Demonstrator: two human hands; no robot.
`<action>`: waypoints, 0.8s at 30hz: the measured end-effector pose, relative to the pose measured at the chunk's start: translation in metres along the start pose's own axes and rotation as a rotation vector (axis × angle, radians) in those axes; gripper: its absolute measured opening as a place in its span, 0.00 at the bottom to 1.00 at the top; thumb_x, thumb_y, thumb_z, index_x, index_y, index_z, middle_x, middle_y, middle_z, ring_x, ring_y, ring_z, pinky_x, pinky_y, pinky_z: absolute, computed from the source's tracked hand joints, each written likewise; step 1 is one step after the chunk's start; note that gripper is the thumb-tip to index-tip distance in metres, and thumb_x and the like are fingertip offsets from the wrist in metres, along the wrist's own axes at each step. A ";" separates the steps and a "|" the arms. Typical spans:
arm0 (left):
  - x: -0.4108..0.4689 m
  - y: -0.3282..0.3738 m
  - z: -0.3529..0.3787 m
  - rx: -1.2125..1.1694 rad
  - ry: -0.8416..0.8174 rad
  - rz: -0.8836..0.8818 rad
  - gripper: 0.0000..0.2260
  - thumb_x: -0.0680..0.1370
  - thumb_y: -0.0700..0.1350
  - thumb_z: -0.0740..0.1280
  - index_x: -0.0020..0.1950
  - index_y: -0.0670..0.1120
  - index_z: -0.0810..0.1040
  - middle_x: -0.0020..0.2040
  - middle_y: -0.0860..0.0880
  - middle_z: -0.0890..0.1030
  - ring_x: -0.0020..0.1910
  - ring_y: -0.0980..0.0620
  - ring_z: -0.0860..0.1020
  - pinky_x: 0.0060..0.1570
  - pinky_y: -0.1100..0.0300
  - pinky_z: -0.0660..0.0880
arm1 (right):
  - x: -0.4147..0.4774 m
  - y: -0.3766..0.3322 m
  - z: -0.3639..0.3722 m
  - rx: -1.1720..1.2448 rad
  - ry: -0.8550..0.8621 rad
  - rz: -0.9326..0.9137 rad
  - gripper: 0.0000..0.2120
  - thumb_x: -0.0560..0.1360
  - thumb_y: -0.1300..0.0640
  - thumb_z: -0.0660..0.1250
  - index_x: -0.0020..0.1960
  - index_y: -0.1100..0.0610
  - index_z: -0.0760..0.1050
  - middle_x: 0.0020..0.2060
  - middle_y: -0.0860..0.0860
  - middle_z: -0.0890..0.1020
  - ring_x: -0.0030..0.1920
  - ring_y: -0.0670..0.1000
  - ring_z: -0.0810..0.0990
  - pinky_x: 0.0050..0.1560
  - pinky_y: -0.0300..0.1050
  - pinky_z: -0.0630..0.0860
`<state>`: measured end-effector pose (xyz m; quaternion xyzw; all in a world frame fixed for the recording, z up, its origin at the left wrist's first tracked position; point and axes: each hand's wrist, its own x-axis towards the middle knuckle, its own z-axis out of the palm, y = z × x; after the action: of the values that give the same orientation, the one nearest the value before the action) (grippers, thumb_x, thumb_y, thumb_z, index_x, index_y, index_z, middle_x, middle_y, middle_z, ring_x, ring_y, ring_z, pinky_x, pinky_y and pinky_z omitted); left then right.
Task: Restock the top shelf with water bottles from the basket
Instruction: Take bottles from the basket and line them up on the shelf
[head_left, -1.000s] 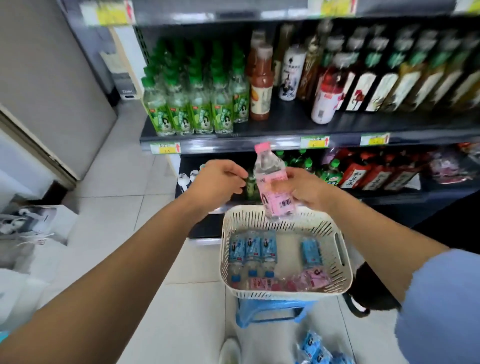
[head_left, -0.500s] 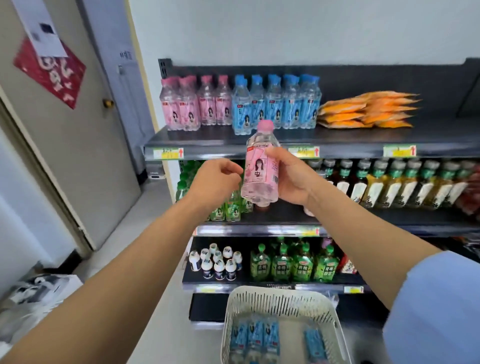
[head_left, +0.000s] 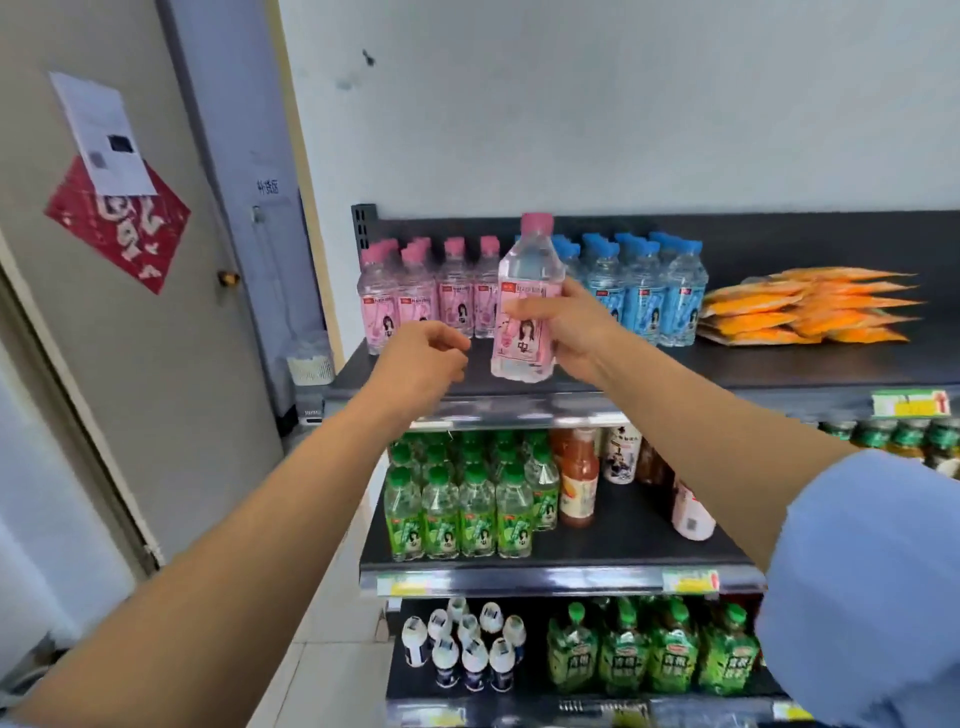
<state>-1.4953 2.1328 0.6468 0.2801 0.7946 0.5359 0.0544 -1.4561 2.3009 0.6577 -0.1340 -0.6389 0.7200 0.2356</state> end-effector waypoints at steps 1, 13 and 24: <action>0.011 -0.004 -0.003 0.000 -0.005 -0.006 0.06 0.77 0.35 0.63 0.49 0.45 0.77 0.48 0.44 0.81 0.44 0.48 0.79 0.53 0.52 0.77 | 0.013 0.001 0.007 -0.050 0.020 -0.034 0.22 0.68 0.72 0.72 0.58 0.58 0.73 0.50 0.55 0.83 0.51 0.56 0.82 0.52 0.55 0.79; 0.099 -0.047 -0.011 0.085 -0.030 0.000 0.07 0.77 0.36 0.63 0.52 0.44 0.78 0.48 0.47 0.80 0.45 0.49 0.80 0.44 0.62 0.75 | 0.126 0.053 0.043 -0.271 0.034 -0.026 0.22 0.70 0.72 0.70 0.61 0.62 0.72 0.55 0.58 0.81 0.54 0.56 0.81 0.57 0.53 0.78; 0.127 -0.068 -0.004 0.112 -0.026 -0.043 0.06 0.77 0.36 0.64 0.50 0.45 0.79 0.43 0.49 0.80 0.44 0.50 0.80 0.36 0.65 0.72 | 0.152 0.076 0.041 -0.745 0.168 0.016 0.26 0.72 0.60 0.72 0.67 0.62 0.66 0.61 0.56 0.76 0.62 0.56 0.75 0.63 0.49 0.73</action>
<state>-1.6298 2.1756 0.6156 0.2724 0.8285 0.4856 0.0604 -1.6188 2.3376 0.6054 -0.2741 -0.8342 0.4266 0.2167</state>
